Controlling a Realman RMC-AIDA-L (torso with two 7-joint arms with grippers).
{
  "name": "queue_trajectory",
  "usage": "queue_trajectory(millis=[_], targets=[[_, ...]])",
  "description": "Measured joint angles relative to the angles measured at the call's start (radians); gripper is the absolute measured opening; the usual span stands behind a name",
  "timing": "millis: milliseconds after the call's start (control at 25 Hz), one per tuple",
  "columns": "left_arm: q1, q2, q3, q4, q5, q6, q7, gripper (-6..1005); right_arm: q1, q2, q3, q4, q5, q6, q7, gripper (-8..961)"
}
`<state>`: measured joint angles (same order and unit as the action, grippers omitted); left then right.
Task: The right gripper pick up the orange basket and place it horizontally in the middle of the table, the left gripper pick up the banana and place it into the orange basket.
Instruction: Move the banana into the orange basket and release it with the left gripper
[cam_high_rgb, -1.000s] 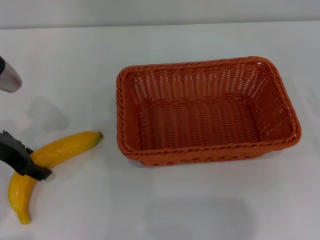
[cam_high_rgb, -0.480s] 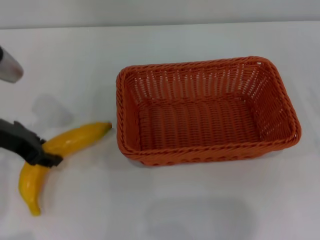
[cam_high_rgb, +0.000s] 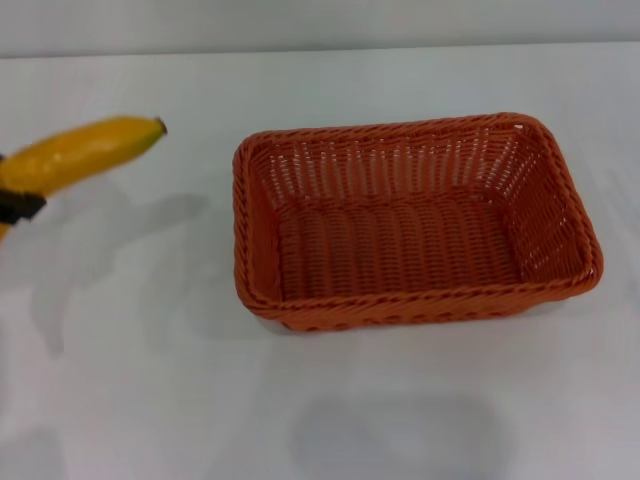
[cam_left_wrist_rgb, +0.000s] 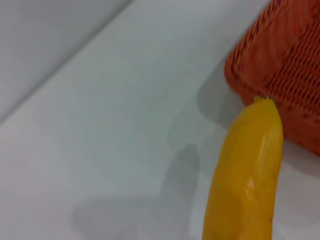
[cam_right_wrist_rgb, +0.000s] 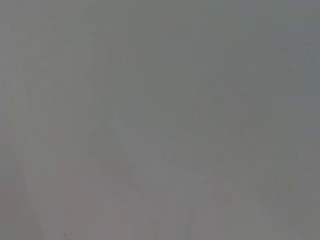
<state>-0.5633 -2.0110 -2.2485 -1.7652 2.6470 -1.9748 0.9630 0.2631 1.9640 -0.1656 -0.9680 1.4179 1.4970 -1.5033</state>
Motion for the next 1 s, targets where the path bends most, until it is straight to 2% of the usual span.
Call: queue_trajectory(millis=[80,200,440,600,640,800,880,1000], targets=[[-0.044,0.009,-0.010,0.007,-0.004,-0.033,-0.001,514,0.002,0.000,0.000,-0.001,0.001,0.001,0.000,648],[-0.127,0.012,0.011,0.077,-0.006,-0.052,0.000,514,0.010,-0.001,0.000,-0.001,0.001,0.004,-0.004,648],[-0.331,-0.001,0.073,0.268,-0.028,-0.019,0.030,514,0.025,-0.005,-0.006,-0.001,0.001,0.004,-0.010,648],[-0.451,-0.011,0.123,0.414,-0.080,0.074,0.037,513,0.039,-0.008,-0.008,0.000,0.001,0.005,-0.011,648],[-0.463,-0.015,0.135,0.432,-0.086,0.093,0.037,513,0.043,-0.007,-0.006,0.000,0.001,0.005,-0.011,648],[-0.513,-0.054,0.228,0.534,-0.103,0.221,0.038,513,0.048,-0.004,-0.006,0.000,0.001,0.005,-0.011,648],[-0.520,-0.066,0.271,0.562,-0.115,0.267,0.032,513,0.049,-0.004,-0.009,0.000,0.001,0.006,-0.011,648],[-0.513,-0.071,0.369,0.599,-0.164,0.360,0.009,513,0.046,-0.006,-0.009,0.001,0.001,0.009,-0.011,648]])
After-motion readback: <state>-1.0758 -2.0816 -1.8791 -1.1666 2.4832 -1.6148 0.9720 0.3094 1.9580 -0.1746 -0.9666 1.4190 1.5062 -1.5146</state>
